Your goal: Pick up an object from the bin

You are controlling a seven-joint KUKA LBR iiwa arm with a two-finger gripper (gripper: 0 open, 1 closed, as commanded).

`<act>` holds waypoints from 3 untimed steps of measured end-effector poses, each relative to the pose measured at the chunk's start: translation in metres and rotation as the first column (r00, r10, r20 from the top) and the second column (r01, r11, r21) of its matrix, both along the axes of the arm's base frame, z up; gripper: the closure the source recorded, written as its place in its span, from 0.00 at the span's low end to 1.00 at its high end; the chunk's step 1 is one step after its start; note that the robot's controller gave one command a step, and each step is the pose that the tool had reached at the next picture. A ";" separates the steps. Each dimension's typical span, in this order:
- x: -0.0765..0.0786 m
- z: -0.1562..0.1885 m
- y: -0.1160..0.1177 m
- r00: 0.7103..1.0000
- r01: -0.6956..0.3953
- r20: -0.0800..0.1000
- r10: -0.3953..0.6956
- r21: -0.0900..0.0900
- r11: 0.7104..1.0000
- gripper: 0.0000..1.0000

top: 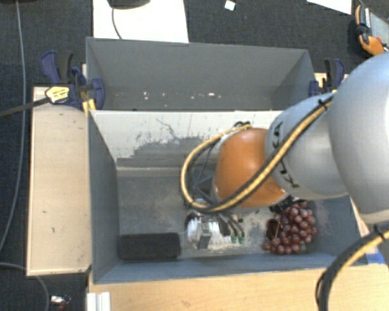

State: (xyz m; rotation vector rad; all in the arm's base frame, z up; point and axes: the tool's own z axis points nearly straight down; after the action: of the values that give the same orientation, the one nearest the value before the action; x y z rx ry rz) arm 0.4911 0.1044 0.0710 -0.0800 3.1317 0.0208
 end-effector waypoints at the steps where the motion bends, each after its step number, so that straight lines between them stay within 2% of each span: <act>1: 0.000 0.000 0.000 1.000 0.001 0.000 -0.001 0.000 1.000 1.00; 3: -0.001 0.020 0.000 1.000 0.004 0.001 -0.004 0.000 1.000 1.00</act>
Offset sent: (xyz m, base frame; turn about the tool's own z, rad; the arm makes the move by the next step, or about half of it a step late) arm 0.0000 0.0002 0.0208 0.0005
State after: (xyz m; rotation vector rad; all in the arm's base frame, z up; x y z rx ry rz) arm 0.4904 0.1039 0.0906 -0.0742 3.1310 0.0213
